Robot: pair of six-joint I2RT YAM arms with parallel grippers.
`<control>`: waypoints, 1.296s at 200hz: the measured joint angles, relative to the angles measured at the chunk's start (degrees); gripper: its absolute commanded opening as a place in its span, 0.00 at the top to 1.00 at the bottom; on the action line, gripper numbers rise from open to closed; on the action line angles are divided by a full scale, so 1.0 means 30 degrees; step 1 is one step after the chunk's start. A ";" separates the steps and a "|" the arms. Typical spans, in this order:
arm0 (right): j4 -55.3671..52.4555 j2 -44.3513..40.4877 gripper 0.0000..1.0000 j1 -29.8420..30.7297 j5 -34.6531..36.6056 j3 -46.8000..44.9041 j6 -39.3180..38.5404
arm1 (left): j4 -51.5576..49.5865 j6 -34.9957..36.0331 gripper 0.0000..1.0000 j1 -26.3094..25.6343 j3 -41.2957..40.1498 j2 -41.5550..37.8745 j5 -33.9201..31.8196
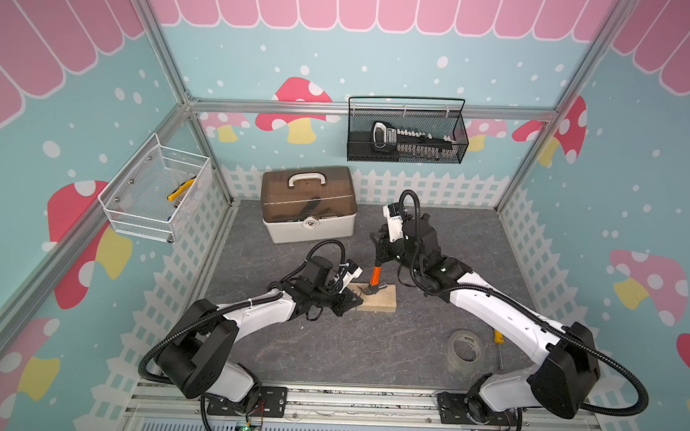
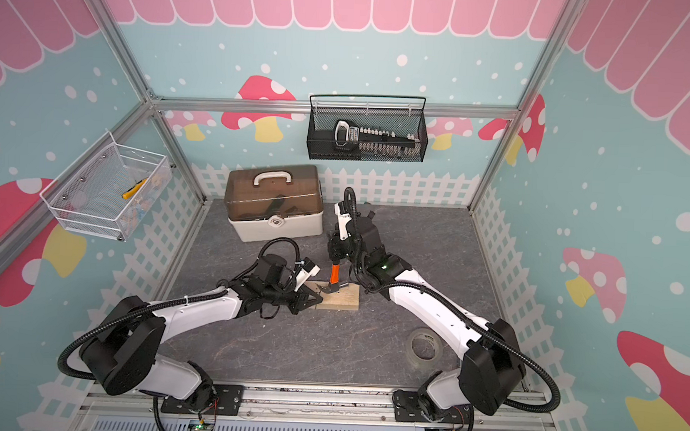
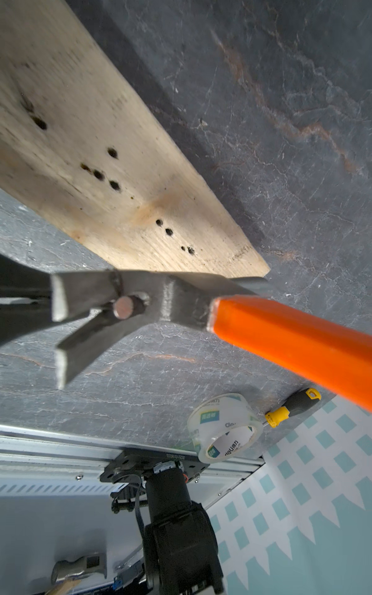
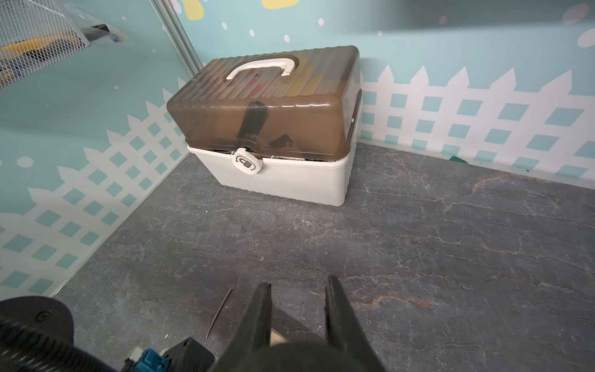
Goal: Use a claw hammer to pull out a nail
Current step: Pick up the nail with the hammer, then place the nail at the center of the board.
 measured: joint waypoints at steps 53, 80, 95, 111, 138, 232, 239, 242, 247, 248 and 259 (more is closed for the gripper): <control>0.0816 0.0036 1.00 -0.0270 -0.0459 -0.1559 -0.1217 | -0.0095 -0.0080 1.00 0.0233 0.0474 0.0015 0.1443; 0.0962 0.0109 1.00 -0.0284 -0.0153 -0.1770 -0.1253 | -0.0080 -0.0226 1.00 0.0299 0.0721 0.0015 0.1654; 0.1173 0.0109 1.00 -0.0277 0.0379 -0.1814 -0.1107 | 0.0029 -0.0729 1.00 0.0532 0.0685 -0.0007 0.1661; 0.1508 0.0029 1.00 -0.0277 0.1260 -0.2018 -0.0721 | 0.0510 -0.1530 1.00 0.1035 0.0248 -0.0481 0.1370; 0.1654 -0.0277 1.00 0.0240 0.3861 -0.2565 -0.0044 | 0.0998 -0.3337 1.00 0.2208 -0.1056 -0.2579 -0.0058; 0.0612 0.1158 1.00 0.5544 1.3522 -0.1311 0.1953 | -0.1814 -0.8043 1.00 0.6630 -0.2084 -0.3359 -0.5880; 0.0532 0.1537 1.00 0.5792 1.4032 -0.0940 0.1953 | -0.2091 -0.8123 1.00 0.6630 -0.2084 -0.3016 -0.6054; 0.0510 0.1705 1.00 0.5901 1.4222 -0.0765 0.1945 | -0.2222 -0.8167 1.00 0.6630 -0.2084 -0.2863 -0.6113; 0.0510 0.1938 1.00 0.6018 1.4455 -0.0539 0.1945 | -0.2390 -0.8240 1.00 0.6630 -0.2084 -0.2630 -0.6193; 0.0510 0.1989 1.00 0.6054 1.4506 -0.0481 0.1945 | -0.2419 -0.8240 1.00 0.6630 -0.2076 -0.2601 -0.6215; 0.0510 0.2404 1.00 0.6273 1.4943 -0.0036 0.1931 | -0.2841 -0.8335 1.00 0.6703 -0.2076 -0.2135 -0.6433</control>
